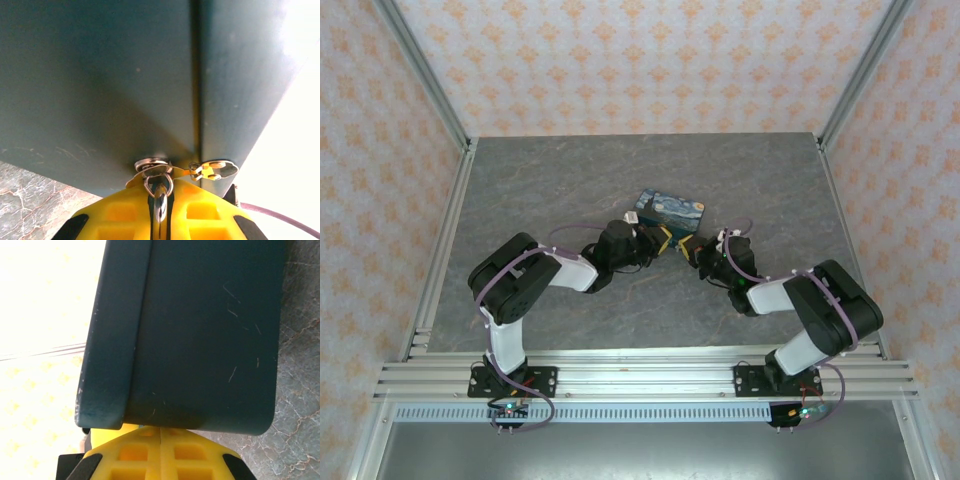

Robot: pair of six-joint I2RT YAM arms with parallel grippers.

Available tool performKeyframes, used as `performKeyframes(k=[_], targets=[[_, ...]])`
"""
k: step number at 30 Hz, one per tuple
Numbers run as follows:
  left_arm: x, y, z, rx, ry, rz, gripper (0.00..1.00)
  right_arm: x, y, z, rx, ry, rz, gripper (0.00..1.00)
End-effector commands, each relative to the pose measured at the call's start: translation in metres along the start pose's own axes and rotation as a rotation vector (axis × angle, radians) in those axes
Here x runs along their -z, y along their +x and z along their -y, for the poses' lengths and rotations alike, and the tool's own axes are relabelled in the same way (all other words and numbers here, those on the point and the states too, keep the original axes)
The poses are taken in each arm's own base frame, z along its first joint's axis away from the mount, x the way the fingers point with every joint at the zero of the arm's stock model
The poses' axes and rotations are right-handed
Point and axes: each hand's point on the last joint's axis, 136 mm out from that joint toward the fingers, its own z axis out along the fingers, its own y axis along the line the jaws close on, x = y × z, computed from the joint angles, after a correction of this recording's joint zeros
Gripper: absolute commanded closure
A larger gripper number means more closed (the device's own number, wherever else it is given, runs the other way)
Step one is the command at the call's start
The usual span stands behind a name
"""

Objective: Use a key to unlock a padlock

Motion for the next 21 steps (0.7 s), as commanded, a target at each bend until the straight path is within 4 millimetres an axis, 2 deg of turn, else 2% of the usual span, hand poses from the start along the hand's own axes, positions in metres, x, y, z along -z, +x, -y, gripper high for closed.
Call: performKeyframes(k=[1,11,16,18,21], targets=[[0.0,0.046,0.039,0.0,0.151,-0.155,1.0,-0.007,-0.004,-0.02,0.009,-0.065,0.026,1.0],[0.004,0.057,0.059,0.025,0.195,-0.181,1.0,-0.014,-0.008,-0.016,0.013,-0.051,0.049,1.0],[0.005,0.06,0.057,-0.009,0.172,-0.181,1.0,-0.019,-0.009,-0.027,0.007,-0.084,0.045,1.0],[0.004,0.06,0.045,-0.012,0.129,-0.181,1.0,-0.02,-0.008,-0.032,0.006,-0.094,0.04,1.0],[0.002,0.061,0.041,-0.027,0.111,-0.181,1.0,-0.02,-0.007,-0.038,0.005,-0.105,0.035,1.0]])
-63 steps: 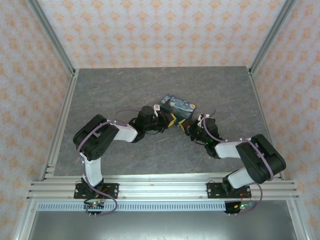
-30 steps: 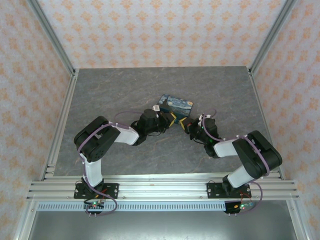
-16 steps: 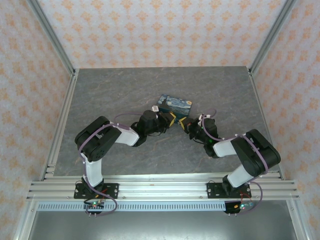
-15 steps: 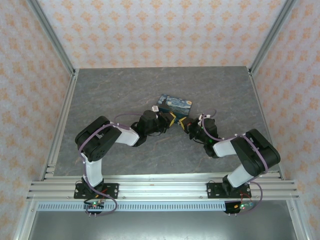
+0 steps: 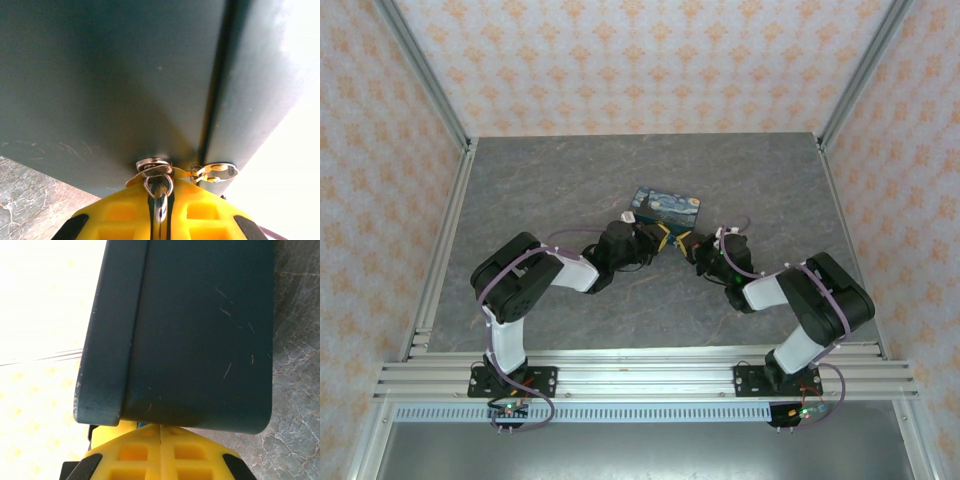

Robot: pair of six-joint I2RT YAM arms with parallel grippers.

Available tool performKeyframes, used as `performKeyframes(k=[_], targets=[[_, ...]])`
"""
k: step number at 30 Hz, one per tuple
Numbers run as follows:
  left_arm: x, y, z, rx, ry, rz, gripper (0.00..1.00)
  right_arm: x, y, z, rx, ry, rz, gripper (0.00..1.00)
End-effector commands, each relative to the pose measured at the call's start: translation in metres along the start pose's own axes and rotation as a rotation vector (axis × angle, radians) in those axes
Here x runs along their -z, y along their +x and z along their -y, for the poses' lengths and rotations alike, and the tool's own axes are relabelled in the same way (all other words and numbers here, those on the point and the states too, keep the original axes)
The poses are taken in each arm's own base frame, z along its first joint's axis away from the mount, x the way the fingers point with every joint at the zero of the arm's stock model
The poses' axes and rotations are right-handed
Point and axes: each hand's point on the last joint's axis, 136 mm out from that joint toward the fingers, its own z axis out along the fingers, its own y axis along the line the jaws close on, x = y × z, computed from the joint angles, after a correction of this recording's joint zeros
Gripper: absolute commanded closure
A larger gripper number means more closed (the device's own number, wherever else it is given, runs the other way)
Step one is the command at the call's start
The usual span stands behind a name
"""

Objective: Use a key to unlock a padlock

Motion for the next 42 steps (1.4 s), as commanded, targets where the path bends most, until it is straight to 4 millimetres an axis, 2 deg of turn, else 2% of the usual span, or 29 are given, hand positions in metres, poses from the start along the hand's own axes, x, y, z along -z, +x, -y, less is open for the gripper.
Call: performKeyframes(k=[1,7,15,24,32,33,42], targets=[[0.006,0.072,0.035,-0.095,0.087,-0.243,1.0,-0.01,-0.002,-0.035,0.007,-0.091,0.017,1.0],[0.002,0.076,0.035,-0.097,0.087,-0.256,1.0,-0.018,0.006,-0.04,0.025,-0.088,-0.01,1.0],[0.005,0.075,0.041,-0.048,0.12,-0.254,1.0,-0.019,0.002,-0.02,0.034,-0.043,0.013,1.0],[0.011,0.078,0.068,0.034,0.23,-0.276,1.0,-0.017,-0.007,-0.007,0.047,-0.036,0.034,1.0],[0.018,0.082,0.068,-0.055,0.185,-0.282,1.0,-0.014,-0.012,-0.014,0.046,-0.053,0.037,1.0],[0.016,0.082,0.06,-0.062,0.148,-0.286,1.0,-0.014,-0.012,-0.016,0.046,-0.056,0.032,1.0],[0.017,0.087,0.051,-0.134,0.097,-0.304,1.0,-0.019,-0.01,-0.034,0.071,-0.077,-0.003,1.0]])
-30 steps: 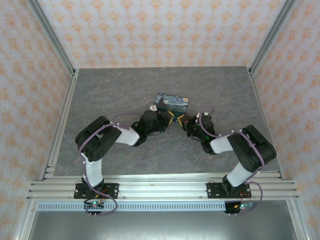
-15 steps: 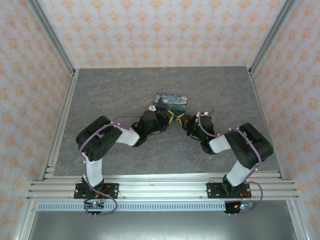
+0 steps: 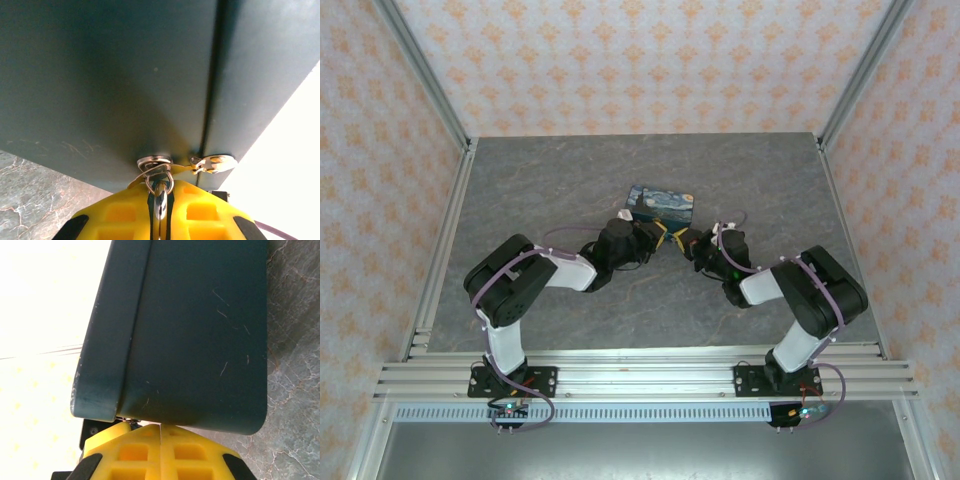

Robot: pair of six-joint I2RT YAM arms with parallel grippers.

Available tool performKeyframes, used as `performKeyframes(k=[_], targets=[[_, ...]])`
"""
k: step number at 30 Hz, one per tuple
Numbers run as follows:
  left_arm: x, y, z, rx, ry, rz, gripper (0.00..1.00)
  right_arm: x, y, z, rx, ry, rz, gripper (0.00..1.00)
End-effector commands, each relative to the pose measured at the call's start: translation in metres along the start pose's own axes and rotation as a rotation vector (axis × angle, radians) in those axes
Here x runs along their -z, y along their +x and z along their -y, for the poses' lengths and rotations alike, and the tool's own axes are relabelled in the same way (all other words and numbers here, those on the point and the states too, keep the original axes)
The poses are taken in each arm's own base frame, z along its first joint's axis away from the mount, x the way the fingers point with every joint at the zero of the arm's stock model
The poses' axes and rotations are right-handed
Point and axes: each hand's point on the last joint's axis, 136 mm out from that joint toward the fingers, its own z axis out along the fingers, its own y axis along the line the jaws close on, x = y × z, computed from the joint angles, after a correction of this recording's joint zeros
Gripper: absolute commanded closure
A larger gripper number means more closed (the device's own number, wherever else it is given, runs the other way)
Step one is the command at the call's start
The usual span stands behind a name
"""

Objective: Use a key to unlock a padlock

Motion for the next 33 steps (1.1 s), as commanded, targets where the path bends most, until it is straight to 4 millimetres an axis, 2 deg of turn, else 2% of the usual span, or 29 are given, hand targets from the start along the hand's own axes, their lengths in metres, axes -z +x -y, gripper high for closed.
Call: performKeyframes(k=[1,9,14,23,33], targets=[[0.017,0.09,0.05,-0.112,0.137,-0.339,1.0,-0.009,-0.009,-0.03,0.045,-0.067,0.019,1.0],[0.017,0.094,0.052,-0.119,0.145,-0.354,1.0,-0.015,-0.007,-0.031,0.044,-0.069,-0.004,1.0],[0.016,0.089,0.052,-0.077,0.162,-0.325,1.0,-0.014,-0.008,-0.028,0.019,-0.074,0.007,1.0],[0.008,0.087,0.062,0.027,0.238,-0.302,1.0,-0.015,0.013,-0.034,0.005,-0.094,-0.003,1.0],[0.009,0.089,0.054,0.004,0.209,-0.306,1.0,-0.012,0.005,-0.028,0.0,-0.077,0.023,1.0]])
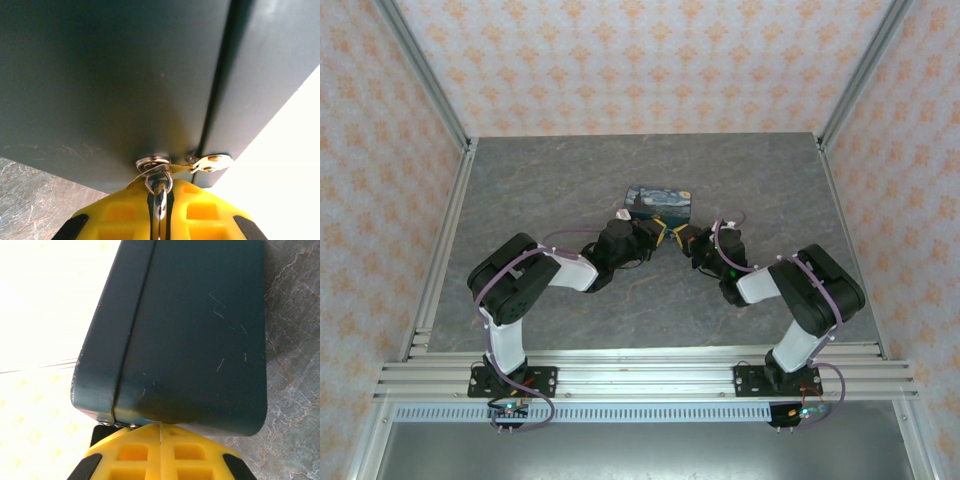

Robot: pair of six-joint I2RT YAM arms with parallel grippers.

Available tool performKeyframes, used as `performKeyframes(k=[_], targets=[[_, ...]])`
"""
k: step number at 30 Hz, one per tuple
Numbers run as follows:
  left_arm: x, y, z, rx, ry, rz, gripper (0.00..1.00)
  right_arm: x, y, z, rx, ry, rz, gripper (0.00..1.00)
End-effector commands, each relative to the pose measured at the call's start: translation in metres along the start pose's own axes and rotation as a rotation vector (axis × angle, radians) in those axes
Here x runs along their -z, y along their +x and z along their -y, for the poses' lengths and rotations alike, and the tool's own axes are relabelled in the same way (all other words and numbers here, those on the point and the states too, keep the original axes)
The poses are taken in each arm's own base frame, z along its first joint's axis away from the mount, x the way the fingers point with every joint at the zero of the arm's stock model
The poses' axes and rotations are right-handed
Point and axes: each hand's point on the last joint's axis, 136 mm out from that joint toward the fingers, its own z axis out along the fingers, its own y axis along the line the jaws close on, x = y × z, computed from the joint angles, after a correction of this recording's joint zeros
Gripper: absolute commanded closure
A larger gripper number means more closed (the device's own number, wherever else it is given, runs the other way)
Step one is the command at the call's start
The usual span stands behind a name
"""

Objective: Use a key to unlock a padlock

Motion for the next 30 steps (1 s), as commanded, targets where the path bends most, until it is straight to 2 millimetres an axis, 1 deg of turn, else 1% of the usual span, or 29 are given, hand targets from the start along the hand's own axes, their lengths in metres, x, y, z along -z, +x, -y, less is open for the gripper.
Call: performKeyframes(k=[1,3,6,9,14,20,30], targets=[[0.014,0.1,0.039,-0.075,0.143,-0.356,1.0,-0.005,0.008,-0.022,0.012,-0.065,-0.03,1.0],[0.016,0.101,0.035,-0.102,0.128,-0.365,1.0,-0.005,0.004,-0.024,0.009,-0.067,-0.028,1.0],[0.019,0.101,0.022,-0.154,0.069,-0.368,1.0,-0.004,-0.003,-0.028,0.007,-0.069,-0.024,1.0],[0.021,0.099,0.016,-0.206,0.031,-0.359,1.0,-0.004,-0.002,-0.033,0.013,-0.068,-0.039,1.0],[0.022,0.095,0.012,-0.268,-0.014,-0.336,1.0,-0.003,0.008,-0.038,0.003,-0.068,-0.064,1.0],[0.018,0.094,0.012,-0.258,-0.012,-0.335,1.0,-0.003,0.019,-0.043,0.01,-0.071,-0.076,1.0],[0.015,0.093,0.016,-0.216,0.01,-0.321,1.0,0.0,0.027,-0.035,-0.018,-0.072,-0.069,1.0]])
